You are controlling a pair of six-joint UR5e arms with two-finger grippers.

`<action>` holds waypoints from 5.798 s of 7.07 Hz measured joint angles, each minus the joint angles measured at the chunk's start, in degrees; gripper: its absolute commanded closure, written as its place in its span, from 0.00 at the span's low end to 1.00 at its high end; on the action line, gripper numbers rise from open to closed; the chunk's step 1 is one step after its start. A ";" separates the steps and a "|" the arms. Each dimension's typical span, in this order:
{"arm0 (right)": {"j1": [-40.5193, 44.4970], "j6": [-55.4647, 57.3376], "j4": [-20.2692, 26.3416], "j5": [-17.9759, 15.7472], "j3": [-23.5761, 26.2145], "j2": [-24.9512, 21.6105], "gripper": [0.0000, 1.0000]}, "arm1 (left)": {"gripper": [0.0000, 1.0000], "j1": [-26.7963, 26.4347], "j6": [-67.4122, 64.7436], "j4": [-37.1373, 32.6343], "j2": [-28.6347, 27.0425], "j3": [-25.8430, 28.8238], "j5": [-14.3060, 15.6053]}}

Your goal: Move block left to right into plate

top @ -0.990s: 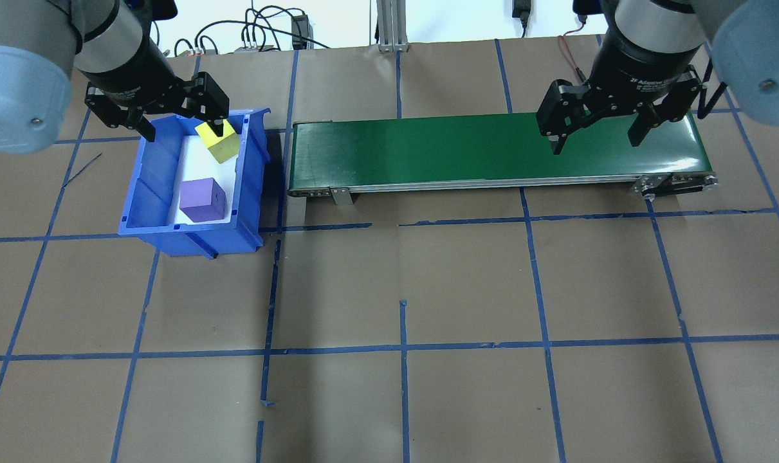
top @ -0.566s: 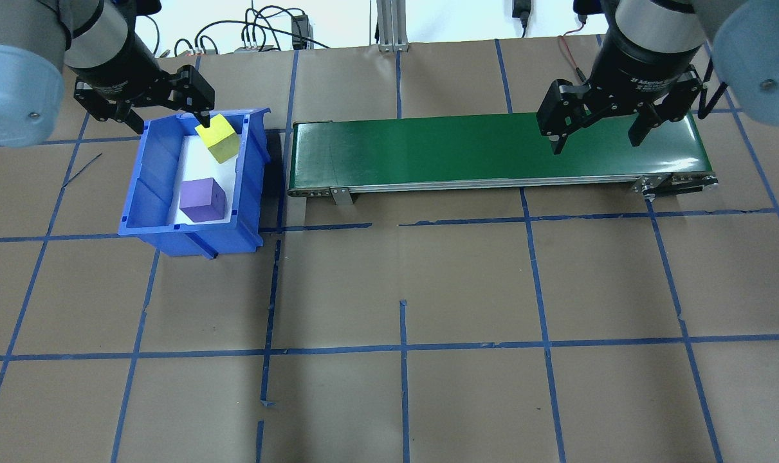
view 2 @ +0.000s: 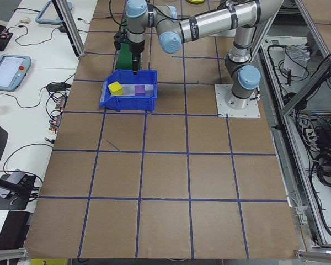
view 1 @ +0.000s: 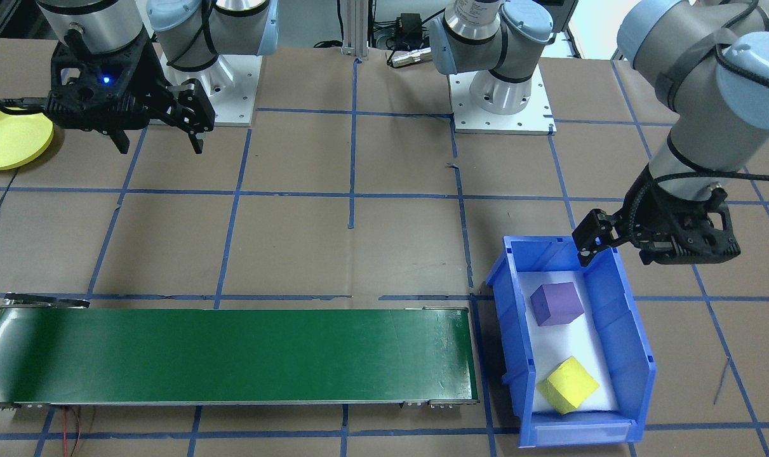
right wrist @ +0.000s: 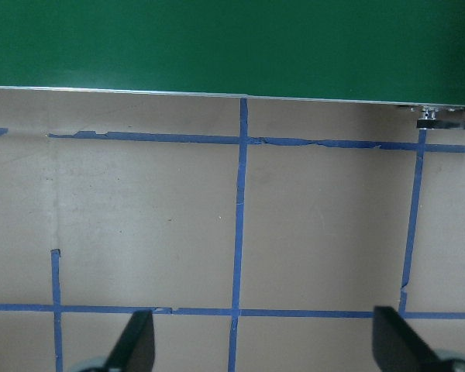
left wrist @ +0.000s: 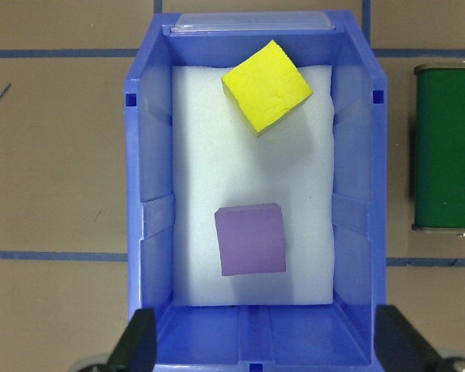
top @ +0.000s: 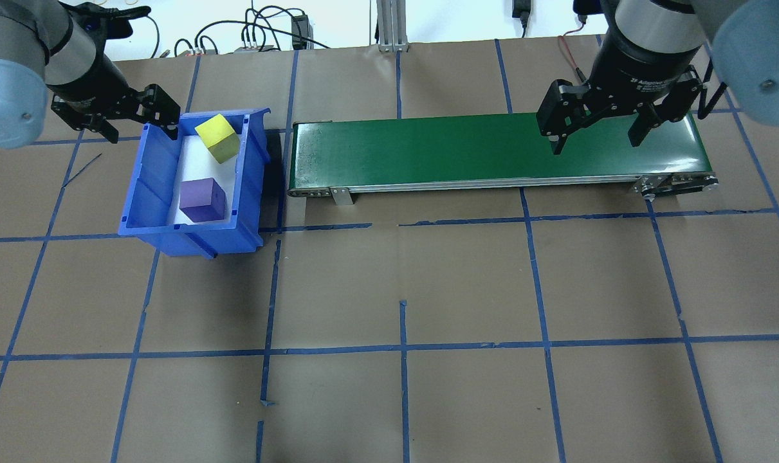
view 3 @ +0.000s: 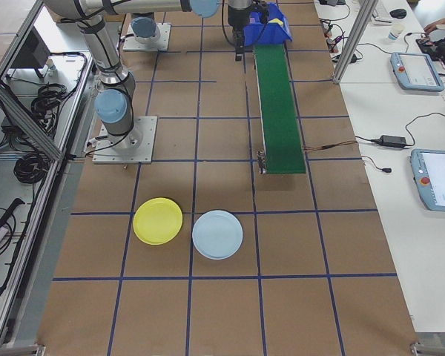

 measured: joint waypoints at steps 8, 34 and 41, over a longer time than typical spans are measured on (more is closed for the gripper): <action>-0.05 -0.02 0.00 -0.06 0.03 0.00 0.00 | 0.00 -0.02 -0.40 10.71 -10.49 -7.09 -0.20; -6.85 -4.23 -0.32 0.54 0.02 0.19 0.00 | 0.00 -19.36 -13.57 23.83 -11.85 -0.46 5.62; -8.79 -6.18 -4.94 0.61 -0.51 5.05 0.00 | 0.00 -7.35 -0.62 24.88 -10.01 -1.50 4.61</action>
